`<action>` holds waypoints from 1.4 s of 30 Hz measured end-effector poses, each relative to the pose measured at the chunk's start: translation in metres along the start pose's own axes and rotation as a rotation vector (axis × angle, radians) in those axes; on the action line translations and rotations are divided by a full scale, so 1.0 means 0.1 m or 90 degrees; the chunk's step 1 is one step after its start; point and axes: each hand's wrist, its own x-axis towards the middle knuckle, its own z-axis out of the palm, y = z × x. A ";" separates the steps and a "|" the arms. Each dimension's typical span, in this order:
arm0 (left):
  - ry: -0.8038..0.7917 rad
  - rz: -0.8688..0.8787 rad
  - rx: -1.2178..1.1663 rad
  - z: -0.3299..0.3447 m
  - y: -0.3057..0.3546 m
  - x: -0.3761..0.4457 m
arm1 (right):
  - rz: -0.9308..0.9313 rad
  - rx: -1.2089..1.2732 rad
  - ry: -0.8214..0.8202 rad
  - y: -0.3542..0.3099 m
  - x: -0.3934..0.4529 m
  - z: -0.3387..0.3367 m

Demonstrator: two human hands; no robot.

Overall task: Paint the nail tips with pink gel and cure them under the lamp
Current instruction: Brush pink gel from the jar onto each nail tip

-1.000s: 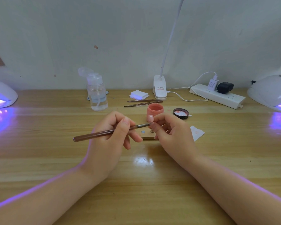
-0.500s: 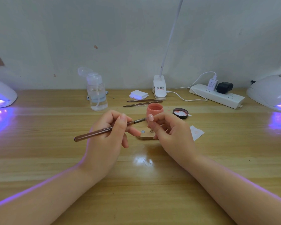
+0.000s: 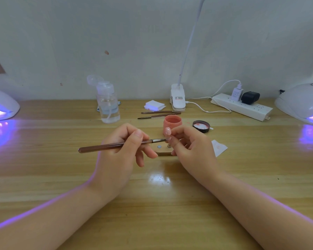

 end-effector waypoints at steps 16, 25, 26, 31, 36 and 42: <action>-0.048 -0.138 -0.047 -0.04 -0.34 0.21 | 0.051 -0.116 0.001 -0.03 0.04 0.09; -0.067 -0.141 -0.107 -0.04 -0.36 0.17 | 0.052 -0.376 -0.032 0.01 0.05 0.18; -0.066 -0.141 -0.106 -0.04 -0.36 0.16 | 0.050 -0.406 -0.044 0.01 0.06 0.19; -0.071 -0.103 -0.044 -0.04 -0.33 0.14 | 0.033 -0.508 -0.087 -0.01 0.08 0.19; -0.054 -0.053 0.019 -0.08 -0.26 0.12 | -0.024 -0.595 -0.042 -0.02 0.02 0.08; -0.015 -0.056 0.038 -0.09 -0.23 0.08 | -0.007 -0.660 -0.040 0.03 0.05 -0.07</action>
